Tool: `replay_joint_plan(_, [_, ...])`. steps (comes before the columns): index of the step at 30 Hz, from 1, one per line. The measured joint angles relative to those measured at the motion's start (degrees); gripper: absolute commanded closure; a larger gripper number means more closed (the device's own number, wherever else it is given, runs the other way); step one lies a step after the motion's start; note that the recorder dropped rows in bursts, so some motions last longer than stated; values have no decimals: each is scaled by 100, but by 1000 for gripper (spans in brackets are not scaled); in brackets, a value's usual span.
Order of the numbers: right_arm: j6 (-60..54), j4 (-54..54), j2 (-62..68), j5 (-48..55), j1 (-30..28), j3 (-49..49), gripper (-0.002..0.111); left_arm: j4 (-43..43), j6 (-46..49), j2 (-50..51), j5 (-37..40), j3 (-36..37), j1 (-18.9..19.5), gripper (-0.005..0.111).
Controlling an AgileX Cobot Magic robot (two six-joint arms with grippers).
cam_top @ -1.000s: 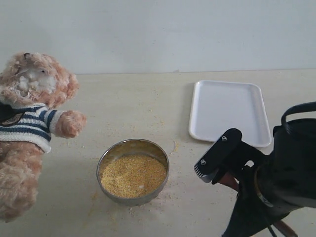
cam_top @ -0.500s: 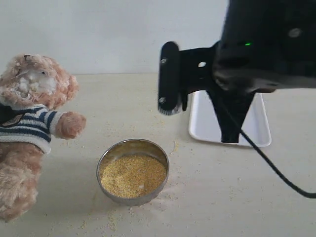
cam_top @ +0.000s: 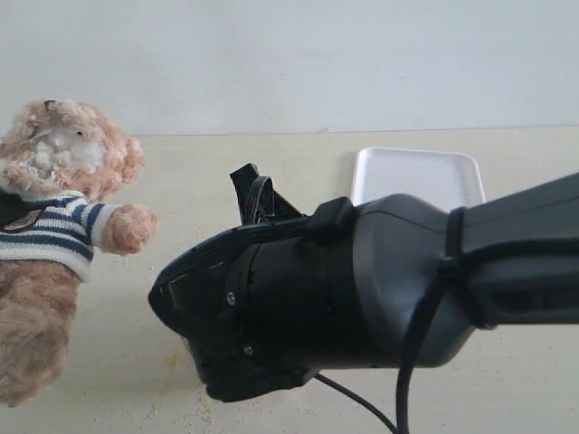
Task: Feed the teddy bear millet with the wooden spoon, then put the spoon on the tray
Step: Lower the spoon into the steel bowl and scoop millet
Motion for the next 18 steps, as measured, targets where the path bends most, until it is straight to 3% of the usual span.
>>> replay_joint_plan(16, [-970,1472,19,-164,0,0,108,0,0,0,0,0,0,102])
replay_joint_plan(18, [-678,1367,28,-164,0,0,108,0,0,0,0,0,0,102])
